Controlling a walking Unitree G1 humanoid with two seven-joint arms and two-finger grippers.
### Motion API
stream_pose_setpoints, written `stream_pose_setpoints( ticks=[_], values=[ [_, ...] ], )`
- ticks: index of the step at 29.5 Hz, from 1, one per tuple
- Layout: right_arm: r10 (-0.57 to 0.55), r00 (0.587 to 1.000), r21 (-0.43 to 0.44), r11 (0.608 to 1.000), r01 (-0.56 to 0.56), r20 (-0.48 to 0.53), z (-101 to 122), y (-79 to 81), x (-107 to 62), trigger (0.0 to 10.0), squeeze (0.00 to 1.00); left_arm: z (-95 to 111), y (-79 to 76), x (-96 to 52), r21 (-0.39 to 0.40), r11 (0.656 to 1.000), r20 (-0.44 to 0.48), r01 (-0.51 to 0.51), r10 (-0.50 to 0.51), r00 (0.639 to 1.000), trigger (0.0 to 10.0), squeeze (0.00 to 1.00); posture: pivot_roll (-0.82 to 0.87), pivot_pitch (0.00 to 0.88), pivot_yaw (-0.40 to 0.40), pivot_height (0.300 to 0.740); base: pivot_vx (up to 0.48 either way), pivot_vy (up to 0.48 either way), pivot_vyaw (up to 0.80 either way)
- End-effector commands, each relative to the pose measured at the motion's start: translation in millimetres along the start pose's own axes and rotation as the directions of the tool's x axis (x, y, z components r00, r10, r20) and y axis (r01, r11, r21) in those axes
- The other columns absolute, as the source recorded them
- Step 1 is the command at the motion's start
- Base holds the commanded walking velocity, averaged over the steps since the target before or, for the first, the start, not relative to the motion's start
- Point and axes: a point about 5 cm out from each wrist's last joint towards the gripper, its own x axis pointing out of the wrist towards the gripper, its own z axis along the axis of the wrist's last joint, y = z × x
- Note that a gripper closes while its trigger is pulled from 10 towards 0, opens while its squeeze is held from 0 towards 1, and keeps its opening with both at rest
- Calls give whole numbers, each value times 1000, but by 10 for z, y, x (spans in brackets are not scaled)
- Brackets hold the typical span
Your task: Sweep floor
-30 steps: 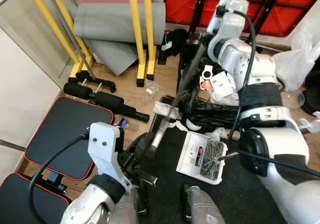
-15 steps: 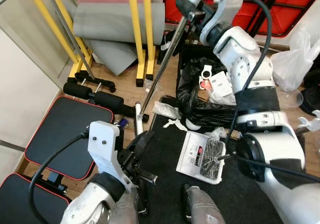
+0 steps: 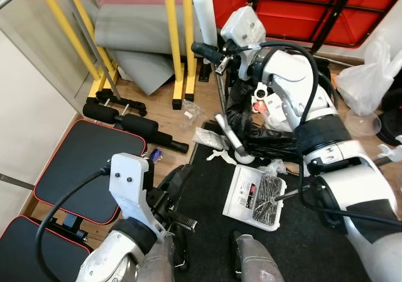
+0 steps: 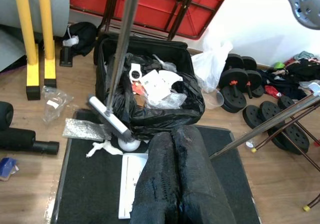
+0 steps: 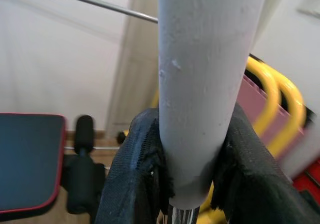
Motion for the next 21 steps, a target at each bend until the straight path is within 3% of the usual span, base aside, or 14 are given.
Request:
stream_pose_setpoints(
  ticks=[1,5,7,13,15,21],
  values=[
    [45,993,-78,996,-37,110,215,17,43,10000,0,-18,-9,-32,-11,1000,-14,-7,7,1000,10000,0,14,304,-12,740,0,0,0],
    [134,985,-37,991,-131,105,91,139,13,10000,0,-12,-16,-44,-12,1000,-16,-6,6,1000,10000,0,20,313,-11,740,0,0,0],
    [199,977,-58,979,-195,81,-20,221,-16,10000,0,-6,-25,-56,-13,1000,-16,-6,6,1000,10000,0,27,319,-11,740,0,0,0],
    [240,967,-79,969,-234,82,-121,292,-36,10000,0,6,-36,-80,-13,1000,-17,-7,6,1000,10000,0,43,334,-8,740,0,0,0],
    [287,956,-140,951,-277,57,-249,409,-74,10000,0,22,-51,-122,-13,1000,-22,-8,7,1000,10000,0,70,350,1,740,0,0,0],
    [239,966,-200,956,-215,102,-196,367,-70,10000,0,43,-68,-191,-14,1000,-35,-9,9,999,10000,0,96,367,22,740,0,0,0]
  ],
)
